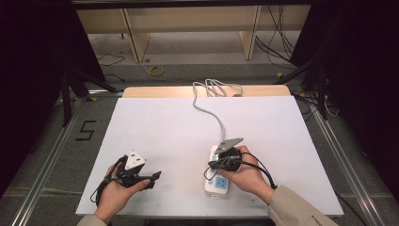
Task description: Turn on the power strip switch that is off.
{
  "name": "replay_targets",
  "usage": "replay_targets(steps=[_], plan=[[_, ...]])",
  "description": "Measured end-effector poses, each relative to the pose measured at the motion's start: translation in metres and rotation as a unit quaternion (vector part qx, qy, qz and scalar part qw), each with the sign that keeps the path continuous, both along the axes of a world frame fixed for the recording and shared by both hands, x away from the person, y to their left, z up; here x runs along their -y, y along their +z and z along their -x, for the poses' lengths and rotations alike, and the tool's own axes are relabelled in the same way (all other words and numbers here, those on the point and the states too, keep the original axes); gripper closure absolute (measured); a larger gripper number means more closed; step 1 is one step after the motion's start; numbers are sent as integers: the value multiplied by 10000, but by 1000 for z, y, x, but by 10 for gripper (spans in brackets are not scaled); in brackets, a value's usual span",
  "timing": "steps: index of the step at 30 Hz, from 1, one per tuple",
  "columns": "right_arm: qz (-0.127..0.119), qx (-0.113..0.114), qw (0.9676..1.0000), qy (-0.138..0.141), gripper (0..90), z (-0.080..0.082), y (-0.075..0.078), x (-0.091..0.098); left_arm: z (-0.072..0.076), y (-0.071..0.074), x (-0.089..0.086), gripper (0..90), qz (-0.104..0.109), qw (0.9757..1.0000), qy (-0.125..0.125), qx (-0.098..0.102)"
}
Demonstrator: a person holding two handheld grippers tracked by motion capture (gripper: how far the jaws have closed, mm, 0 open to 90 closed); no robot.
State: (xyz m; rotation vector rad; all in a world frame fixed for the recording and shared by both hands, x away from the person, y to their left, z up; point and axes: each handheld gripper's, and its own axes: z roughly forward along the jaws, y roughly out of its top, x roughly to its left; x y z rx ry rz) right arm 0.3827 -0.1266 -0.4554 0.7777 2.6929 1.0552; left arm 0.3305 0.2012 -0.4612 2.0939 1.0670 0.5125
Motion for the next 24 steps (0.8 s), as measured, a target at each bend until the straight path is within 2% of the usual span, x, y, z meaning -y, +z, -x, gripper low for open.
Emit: replay_targets(steps=[5,15,19,24], plan=[[64,-38,10000,-24,900,0,1,-1,0,0,0,269,10,10000,12,-3],[257,-82,9996,98,900,-2,4,-2,0,0,0,269,9,10000,12,-6],[282,-154,9995,51,900,-2,4,-3,0,0,0,269,5,10000,11,-13],[371,-125,9992,65,900,-2,5,-5,0,0,0,269,-3,10000,10,-17]])
